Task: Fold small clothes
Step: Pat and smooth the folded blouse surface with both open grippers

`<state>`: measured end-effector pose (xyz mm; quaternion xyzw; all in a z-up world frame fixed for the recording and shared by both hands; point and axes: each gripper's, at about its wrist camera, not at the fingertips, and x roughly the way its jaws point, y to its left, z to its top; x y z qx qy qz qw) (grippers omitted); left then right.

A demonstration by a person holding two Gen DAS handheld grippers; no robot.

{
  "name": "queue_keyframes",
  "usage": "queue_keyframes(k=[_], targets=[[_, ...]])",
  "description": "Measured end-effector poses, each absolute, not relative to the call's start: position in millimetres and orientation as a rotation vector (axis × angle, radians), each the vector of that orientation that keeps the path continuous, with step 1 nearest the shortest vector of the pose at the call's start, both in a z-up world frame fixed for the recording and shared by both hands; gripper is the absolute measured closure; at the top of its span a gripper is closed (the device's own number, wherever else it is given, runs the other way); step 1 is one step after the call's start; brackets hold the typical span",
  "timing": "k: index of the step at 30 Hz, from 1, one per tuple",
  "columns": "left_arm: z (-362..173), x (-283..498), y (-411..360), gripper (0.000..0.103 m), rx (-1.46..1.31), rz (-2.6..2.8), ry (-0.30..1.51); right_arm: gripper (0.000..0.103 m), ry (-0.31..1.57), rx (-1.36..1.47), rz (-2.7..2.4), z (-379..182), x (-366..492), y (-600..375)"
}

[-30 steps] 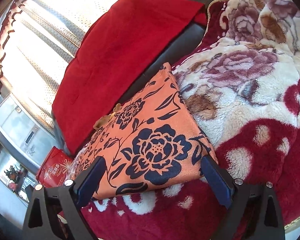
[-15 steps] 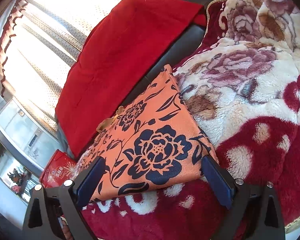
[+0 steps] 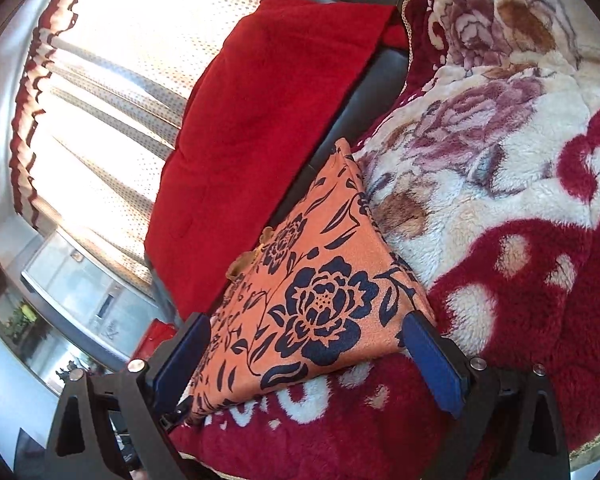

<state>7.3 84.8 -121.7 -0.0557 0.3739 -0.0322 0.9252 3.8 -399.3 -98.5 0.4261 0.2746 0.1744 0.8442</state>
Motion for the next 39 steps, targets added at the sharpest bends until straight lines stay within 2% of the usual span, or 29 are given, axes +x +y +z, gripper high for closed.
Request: queue_keyframes(k=[11, 17, 22, 26, 39], targets=[[-75, 21, 37, 0.020, -0.160, -0.193, 0.670, 0.005, 0.585, 0.905, 0.381, -101, 5, -401], [-113, 33, -9, 0.019, -0.036, -0.255, 0.749, 0.005, 0.602, 0.874, 0.376, -99, 8, -397], [-128, 16, -27, 0.012, 0.199, -0.259, 0.620, 0.005, 0.620, 0.844, 0.369, -98, 9, -393], [-131, 18, -13, 0.006, 0.125, -0.288, 0.610, 0.005, 0.631, 0.818, 0.348, -98, 11, -389], [-125, 16, -12, 0.005, 0.111, -0.283, 0.611, 0.005, 0.679, 0.726, 0.296, -95, 15, -376]])
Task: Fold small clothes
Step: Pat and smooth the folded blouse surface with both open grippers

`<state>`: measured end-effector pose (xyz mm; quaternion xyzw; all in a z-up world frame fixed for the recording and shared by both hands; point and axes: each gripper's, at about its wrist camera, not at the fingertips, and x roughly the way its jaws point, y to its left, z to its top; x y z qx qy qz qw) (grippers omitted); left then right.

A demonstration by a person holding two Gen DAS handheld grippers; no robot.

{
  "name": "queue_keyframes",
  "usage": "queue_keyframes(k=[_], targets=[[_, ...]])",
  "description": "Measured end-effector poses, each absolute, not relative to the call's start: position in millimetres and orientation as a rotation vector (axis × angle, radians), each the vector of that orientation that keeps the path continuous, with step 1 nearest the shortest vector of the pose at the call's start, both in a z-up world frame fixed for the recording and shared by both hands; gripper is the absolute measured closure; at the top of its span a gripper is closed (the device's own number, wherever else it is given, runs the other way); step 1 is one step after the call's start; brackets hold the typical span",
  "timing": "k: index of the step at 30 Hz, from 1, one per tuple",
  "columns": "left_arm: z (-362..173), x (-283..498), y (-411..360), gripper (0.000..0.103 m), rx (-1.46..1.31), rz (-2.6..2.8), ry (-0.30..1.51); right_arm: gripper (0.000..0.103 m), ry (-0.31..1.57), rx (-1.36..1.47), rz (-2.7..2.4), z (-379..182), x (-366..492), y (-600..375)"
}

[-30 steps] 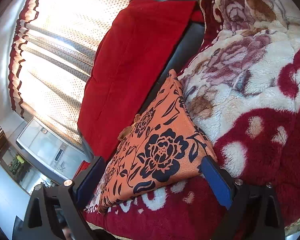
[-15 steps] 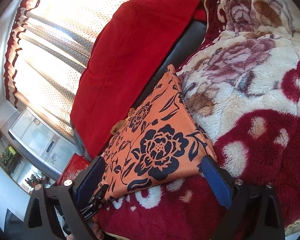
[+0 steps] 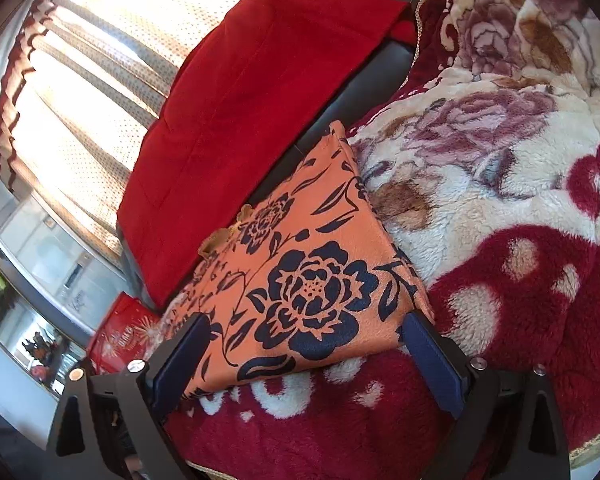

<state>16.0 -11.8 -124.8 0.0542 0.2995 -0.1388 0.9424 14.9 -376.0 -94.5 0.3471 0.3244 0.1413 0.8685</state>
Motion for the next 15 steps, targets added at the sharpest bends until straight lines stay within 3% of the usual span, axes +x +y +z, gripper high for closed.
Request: queue_keyframes(k=[4, 8, 15], targets=[[-107, 8, 6, 0.005, 0.031, -0.243, 0.524, 0.005, 0.728, 0.732, 0.275, -93, 14, -375], [-128, 32, 22, 0.005, -0.047, -0.220, 0.705, 0.005, 0.802, 0.821, 0.204, -89, 7, -378], [-124, 32, 29, 0.005, -0.092, -0.207, 0.680, 0.005, 0.839, 0.999, 0.204, -94, 0, -388]])
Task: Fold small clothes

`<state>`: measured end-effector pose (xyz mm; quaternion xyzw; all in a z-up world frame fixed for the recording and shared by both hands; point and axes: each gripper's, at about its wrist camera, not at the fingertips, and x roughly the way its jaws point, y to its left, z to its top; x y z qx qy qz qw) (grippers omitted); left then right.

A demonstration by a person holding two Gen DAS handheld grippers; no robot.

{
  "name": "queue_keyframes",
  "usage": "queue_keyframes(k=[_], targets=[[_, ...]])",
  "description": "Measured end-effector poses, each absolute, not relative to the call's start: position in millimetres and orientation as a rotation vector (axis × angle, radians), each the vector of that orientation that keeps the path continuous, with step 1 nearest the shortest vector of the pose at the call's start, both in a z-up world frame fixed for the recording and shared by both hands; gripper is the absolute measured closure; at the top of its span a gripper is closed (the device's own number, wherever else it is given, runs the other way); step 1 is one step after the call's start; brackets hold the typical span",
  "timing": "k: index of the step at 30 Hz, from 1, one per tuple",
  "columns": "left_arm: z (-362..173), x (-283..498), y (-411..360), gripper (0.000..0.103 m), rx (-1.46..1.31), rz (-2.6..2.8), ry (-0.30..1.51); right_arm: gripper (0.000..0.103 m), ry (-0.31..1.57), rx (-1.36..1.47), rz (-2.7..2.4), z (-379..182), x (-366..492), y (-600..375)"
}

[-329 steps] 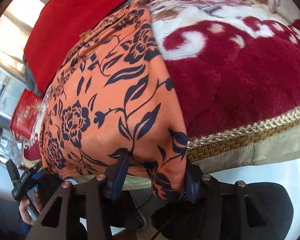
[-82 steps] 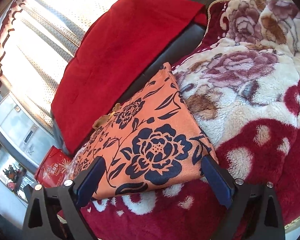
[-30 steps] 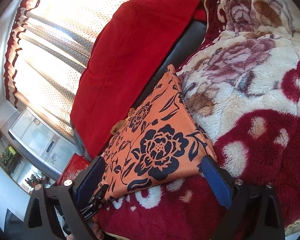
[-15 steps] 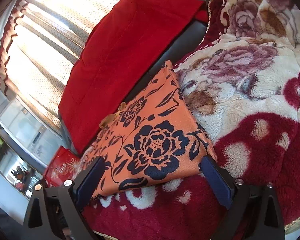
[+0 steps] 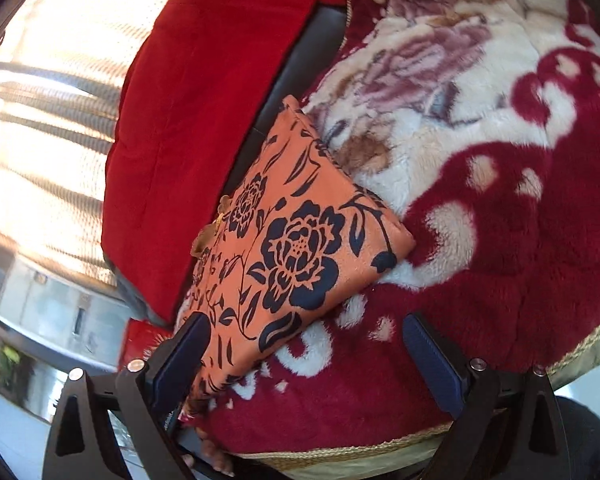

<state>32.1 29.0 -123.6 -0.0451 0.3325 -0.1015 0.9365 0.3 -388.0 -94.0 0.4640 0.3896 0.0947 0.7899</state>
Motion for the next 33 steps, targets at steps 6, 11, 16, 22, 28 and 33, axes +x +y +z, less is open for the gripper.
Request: queue_keyframes(k=[6, 11, 16, 22, 28, 33], targets=[[-126, 33, 25, 0.005, -0.070, -0.200, 0.674, 0.004, 0.846, 1.037, 0.188, -97, 13, -393], [-127, 34, 23, 0.004, -0.067, -0.194, 0.667, 0.027, 0.878, 0.965, 0.133, -90, 24, -391], [-127, 35, 22, 0.004, -0.065, -0.191, 0.664, 0.088, 0.910, 0.742, 0.050, -71, 31, -375], [-128, 35, 22, 0.004, -0.063, -0.192, 0.666, 0.061, 0.937, 0.717, -0.028, -78, 24, -377], [-128, 37, 23, 0.003, -0.069, -0.192, 0.673, 0.020, 0.836, 0.772, -0.040, -58, 19, -401], [-128, 38, 20, 0.001, -0.067, -0.187, 0.675, 0.020, 0.820, 0.715, 0.010, -37, 59, -408]])
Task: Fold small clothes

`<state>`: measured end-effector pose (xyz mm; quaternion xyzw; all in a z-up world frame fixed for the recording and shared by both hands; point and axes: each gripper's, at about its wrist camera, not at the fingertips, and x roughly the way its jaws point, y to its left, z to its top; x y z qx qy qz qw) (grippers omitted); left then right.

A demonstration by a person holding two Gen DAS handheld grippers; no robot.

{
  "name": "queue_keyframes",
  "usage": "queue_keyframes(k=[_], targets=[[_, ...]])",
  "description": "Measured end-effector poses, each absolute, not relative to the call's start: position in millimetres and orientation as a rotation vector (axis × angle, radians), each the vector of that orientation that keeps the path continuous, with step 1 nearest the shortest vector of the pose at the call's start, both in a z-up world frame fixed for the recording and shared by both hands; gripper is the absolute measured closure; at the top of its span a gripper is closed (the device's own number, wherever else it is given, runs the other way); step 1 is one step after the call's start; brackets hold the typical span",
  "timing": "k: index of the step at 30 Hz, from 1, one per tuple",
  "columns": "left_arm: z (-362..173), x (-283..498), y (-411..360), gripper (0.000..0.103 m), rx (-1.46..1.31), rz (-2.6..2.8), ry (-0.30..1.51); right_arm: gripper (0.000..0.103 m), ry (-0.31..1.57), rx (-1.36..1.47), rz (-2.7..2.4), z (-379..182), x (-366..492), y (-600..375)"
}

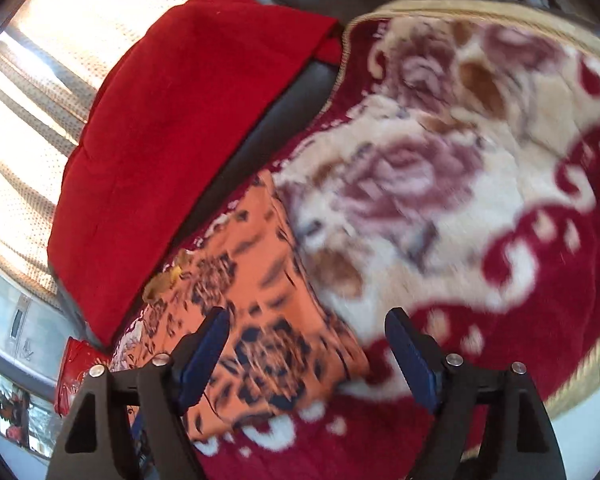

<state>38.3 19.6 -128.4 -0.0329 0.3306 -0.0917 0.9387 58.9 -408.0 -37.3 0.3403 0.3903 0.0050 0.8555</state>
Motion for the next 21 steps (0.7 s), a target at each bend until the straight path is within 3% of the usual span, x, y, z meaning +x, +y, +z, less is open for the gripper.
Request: queue_keyframes(k=[9, 10, 11, 12, 14, 16, 18, 21], targets=[[-129, 40, 19, 0.001, -0.068, -0.188, 0.676, 0.020, 1.027, 0.629, 0.111, -69, 183, -379], [-129, 41, 19, 0.000, -0.068, -0.189, 0.676, 0.027, 1.045, 0.617, 0.115, -73, 192, -375], [-129, 41, 19, 0.000, -0.067, -0.190, 0.675, 0.060, 1.057, 0.585, 0.106, -75, 200, -368], [-129, 41, 18, 0.000, -0.067, -0.190, 0.675, 0.077, 1.073, 0.548, 0.089, -75, 207, -365], [-130, 42, 18, 0.000, -0.068, -0.192, 0.676, 0.086, 1.048, 0.498, 0.055, -65, 205, -361], [-130, 43, 18, 0.000, -0.071, -0.193, 0.676, 0.087, 0.989, 0.451, 0.000, -56, 203, -361], [-130, 44, 17, 0.000, -0.070, -0.192, 0.677, 0.086, 1.044, 0.415, -0.130, -72, 208, -371], [-130, 44, 18, 0.000, -0.063, -0.196, 0.684, 0.084, 1.012, 0.516, -0.103, -73, 200, -377]])
